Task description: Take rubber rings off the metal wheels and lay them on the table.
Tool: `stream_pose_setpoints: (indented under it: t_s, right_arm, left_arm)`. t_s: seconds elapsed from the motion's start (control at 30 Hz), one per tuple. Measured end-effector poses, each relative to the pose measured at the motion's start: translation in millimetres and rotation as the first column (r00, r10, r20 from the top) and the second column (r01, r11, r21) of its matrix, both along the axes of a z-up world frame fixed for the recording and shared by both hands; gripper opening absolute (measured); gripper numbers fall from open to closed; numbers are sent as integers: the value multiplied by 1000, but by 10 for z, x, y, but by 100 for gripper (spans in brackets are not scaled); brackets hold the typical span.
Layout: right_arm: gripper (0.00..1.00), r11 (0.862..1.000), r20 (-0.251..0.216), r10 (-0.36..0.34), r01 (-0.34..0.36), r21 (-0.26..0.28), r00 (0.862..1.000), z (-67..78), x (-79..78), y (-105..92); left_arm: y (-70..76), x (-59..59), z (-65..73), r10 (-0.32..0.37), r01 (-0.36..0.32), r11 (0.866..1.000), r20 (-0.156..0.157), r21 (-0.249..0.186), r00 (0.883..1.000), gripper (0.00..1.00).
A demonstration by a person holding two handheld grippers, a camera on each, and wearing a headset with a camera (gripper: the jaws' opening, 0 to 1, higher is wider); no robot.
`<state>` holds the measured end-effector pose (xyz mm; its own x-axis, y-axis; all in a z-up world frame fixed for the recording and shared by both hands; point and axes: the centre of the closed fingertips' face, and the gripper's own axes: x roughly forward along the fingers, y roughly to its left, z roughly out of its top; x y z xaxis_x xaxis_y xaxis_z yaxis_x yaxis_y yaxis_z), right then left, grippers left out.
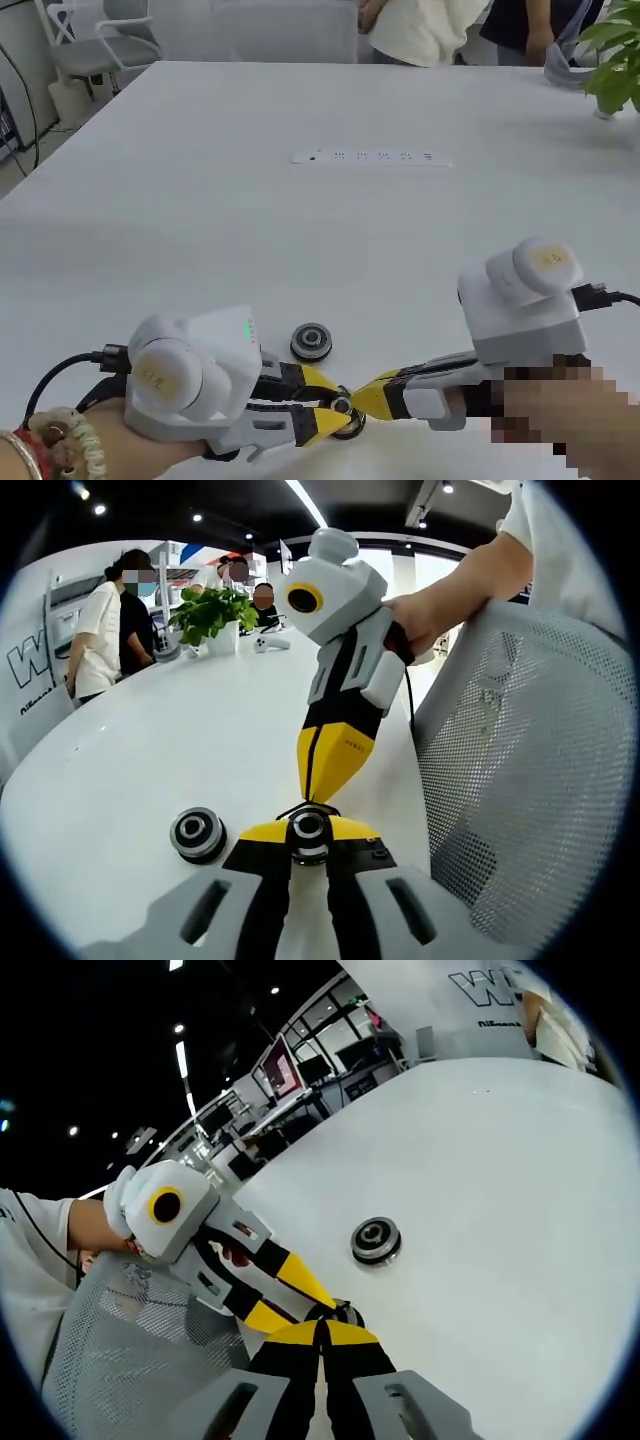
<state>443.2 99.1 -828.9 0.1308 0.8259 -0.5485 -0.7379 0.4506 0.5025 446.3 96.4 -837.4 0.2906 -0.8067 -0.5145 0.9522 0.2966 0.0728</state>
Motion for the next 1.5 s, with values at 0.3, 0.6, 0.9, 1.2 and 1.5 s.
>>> stream_pose_setpoints:
  t_s: [0.3, 0.6, 0.9, 1.2, 1.5]
  right_arm:
    - [0, 999, -3, -1, 1, 39, 1000, 73, -3, 49]
    - [0, 997, -44, -38, 41, 72, 998, 67, 43, 25]
    - [0, 998, -45, -56, 57, 18, 997, -51, 57, -57]
    - [0, 997, -56, -79, 80, 12, 995, -75, 86, -103]
    - [0, 998, -46, -71, 71, -1, 996, -86, 73, -122]
  left_arm:
    - [-1, 0, 1, 1, -1, 1000, 0, -2, 1000, 7]
    - [1, 5, 1, 7, -7, 1000, -5, -2, 1000, 7]
    - [5, 14, -1, 27, -28, 999, -29, -17, 999, 7]
    - [32, -7, 5, 11, -9, 1000, -63, 27, 998, 9]
    - [49, -62, 68, -49, 51, 995, -22, 87, 999, 12]
